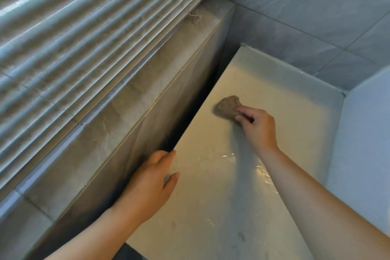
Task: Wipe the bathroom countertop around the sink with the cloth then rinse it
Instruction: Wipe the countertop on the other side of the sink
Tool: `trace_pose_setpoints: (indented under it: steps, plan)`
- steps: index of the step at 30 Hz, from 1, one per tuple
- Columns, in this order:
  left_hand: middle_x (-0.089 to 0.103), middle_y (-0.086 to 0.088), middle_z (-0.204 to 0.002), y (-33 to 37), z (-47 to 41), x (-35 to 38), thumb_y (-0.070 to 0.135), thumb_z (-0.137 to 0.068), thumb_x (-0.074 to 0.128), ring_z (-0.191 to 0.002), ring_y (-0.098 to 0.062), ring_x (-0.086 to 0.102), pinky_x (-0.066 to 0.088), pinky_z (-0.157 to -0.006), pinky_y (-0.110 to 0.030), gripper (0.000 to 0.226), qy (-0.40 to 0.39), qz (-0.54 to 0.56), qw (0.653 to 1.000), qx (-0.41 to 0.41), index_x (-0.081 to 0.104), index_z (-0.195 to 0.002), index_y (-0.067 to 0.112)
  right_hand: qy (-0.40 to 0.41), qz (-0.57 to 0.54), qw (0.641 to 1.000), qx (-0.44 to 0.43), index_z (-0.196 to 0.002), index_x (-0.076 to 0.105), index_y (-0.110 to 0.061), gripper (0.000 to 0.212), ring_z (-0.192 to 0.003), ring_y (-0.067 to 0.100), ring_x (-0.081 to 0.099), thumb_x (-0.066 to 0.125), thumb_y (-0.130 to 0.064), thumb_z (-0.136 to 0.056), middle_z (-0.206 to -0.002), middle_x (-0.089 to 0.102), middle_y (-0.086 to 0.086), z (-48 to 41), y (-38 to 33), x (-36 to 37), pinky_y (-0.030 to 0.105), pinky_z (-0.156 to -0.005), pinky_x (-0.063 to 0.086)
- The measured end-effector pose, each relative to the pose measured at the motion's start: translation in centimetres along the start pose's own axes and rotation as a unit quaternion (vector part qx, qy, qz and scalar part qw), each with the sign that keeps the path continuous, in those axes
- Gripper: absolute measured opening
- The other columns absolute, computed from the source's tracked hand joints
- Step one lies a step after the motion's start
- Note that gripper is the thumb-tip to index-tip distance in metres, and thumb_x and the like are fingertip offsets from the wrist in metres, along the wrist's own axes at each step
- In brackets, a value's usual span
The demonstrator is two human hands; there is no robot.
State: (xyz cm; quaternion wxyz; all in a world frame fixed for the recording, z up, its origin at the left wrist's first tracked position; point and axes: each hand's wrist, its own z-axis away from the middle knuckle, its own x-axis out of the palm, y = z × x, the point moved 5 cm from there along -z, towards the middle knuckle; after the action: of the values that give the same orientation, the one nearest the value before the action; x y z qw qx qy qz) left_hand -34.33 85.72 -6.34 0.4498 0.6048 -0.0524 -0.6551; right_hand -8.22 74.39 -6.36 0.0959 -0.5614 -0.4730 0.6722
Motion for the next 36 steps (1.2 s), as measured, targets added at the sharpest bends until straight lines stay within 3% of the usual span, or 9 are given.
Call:
trace_pose_setpoints:
  steps: [3, 8, 11, 15, 18, 23, 26, 30, 36]
  plan:
    - [0.027, 0.018, -0.141, 0.2, 0.2, 0.2, 0.043, -0.095, 0.044, -0.11, 0.004, 0.037, 0.034, -0.091, -0.012, 0.059, 0.0, -0.016, 1.0, 0.01, 0.023, -0.147, 0.025, -0.01, -0.008, 1.0, -0.005, -0.103, 0.074, -0.016, 0.023, -0.101, 0.021, 0.063, 0.069, -0.009, -0.081, -0.105, 0.072, 0.001, 1.5, 0.2, 1.2, 0.032, -0.092, 0.047]
    - [0.025, 0.016, -0.147, 0.6, -0.2, -0.2, 0.042, -0.094, 0.046, -0.127, -0.001, 0.031, 0.027, -0.102, -0.014, 0.06, 0.003, -0.025, 1.0, 0.011, 0.026, -0.147, 0.022, -0.02, -0.004, 0.999, -0.028, -0.101, 0.074, -0.018, 0.021, -0.094, 0.016, 0.059, 0.069, -0.009, -0.082, -0.1, 0.072, -0.005, 5.0, -0.8, 1.7, 0.026, -0.086, 0.043]
    - [0.023, 0.013, -0.149, 1.9, -0.2, 0.0, 0.043, -0.094, 0.044, -0.133, -0.004, 0.027, 0.025, -0.109, -0.018, 0.061, -0.017, -0.065, 0.996, 0.054, 0.023, -0.148, 0.021, -0.032, -0.01, 0.999, -0.03, -0.099, 0.075, -0.02, 0.022, -0.093, 0.013, 0.057, 0.069, -0.009, -0.081, -0.095, 0.067, -0.016, 7.5, -1.2, 1.8, 0.023, -0.086, 0.04]
    - [0.025, 0.011, -0.15, 2.9, 0.0, 1.0, 0.043, -0.096, 0.043, -0.136, -0.005, 0.025, 0.02, -0.11, -0.016, 0.06, -0.025, -0.066, 0.995, 0.068, 0.023, -0.149, 0.022, -0.034, -0.091, 0.994, 0.058, -0.098, 0.075, -0.023, 0.024, -0.094, 0.008, 0.062, 0.069, -0.007, -0.082, -0.091, 0.066, -0.018, 9.4, -1.1, 1.2, 0.027, -0.088, 0.048]
    - [0.02, 0.011, -0.152, 2.6, 0.3, 1.7, 0.044, -0.096, 0.041, -0.138, -0.005, 0.016, 0.012, -0.109, -0.015, 0.062, -0.031, -0.085, 0.993, 0.071, 0.019, -0.15, 0.023, 0.012, -0.129, 0.989, 0.07, -0.099, 0.075, -0.024, 0.021, -0.096, 0.011, 0.065, 0.07, -0.012, -0.082, -0.097, 0.072, -0.007, 8.7, -0.7, -1.0, 0.032, -0.09, 0.05]
    - [0.007, 0.009, -0.154, 2.5, 0.5, 2.6, 0.049, -0.095, 0.037, -0.141, -0.009, 0.004, 0.007, -0.111, -0.02, 0.065, -0.048, -0.131, 0.988, 0.07, 0.013, -0.151, 0.024, 0.09, -0.061, 0.993, 0.038, -0.102, 0.073, -0.02, 0.023, -0.097, 0.014, 0.065, 0.068, -0.012, -0.082, -0.098, 0.071, -0.005, 5.0, 0.9, -4.7, 0.027, -0.089, 0.049]
    - [0.004, 0.006, -0.154, 2.6, 0.6, 2.9, 0.053, -0.094, 0.035, -0.142, -0.013, 0.002, 0.011, -0.116, -0.027, 0.068, -0.054, -0.147, 0.986, 0.06, 0.011, -0.151, 0.025, 0.076, -0.022, 0.996, 0.049, -0.104, 0.073, -0.017, 0.024, -0.095, 0.014, 0.066, 0.066, -0.008, -0.083, -0.099, 0.072, -0.002, 4.0, 2.9, -5.1, 0.017, -0.081, 0.045]
    - [0.005, 0.004, -0.154, 2.9, 0.5, 3.0, 0.055, -0.094, 0.035, -0.142, -0.016, 0.003, 0.014, -0.117, -0.03, 0.069, -0.054, -0.158, 0.985, 0.052, 0.012, -0.151, 0.024, 0.05, -0.005, 0.998, 0.048, -0.104, 0.073, -0.018, 0.026, -0.098, 0.02, 0.064, 0.068, -0.006, -0.081, -0.104, 0.07, -0.002, 5.7, 4.1, -3.3, 0.028, -0.087, 0.048]
    - [0.007, 0.002, -0.153, 3.2, 0.5, 3.0, 0.056, -0.093, 0.033, -0.14, -0.017, 0.006, 0.016, -0.114, -0.028, 0.07, -0.058, -0.173, 0.982, 0.047, 0.014, -0.151, 0.021, 0.038, -0.01, 0.999, 0.008, -0.103, 0.073, -0.02, 0.028, -0.098, 0.013, 0.057, 0.068, -0.004, -0.081, -0.101, 0.063, -0.016, 9.8, 2.6, -2.2, 0.028, -0.09, 0.043]
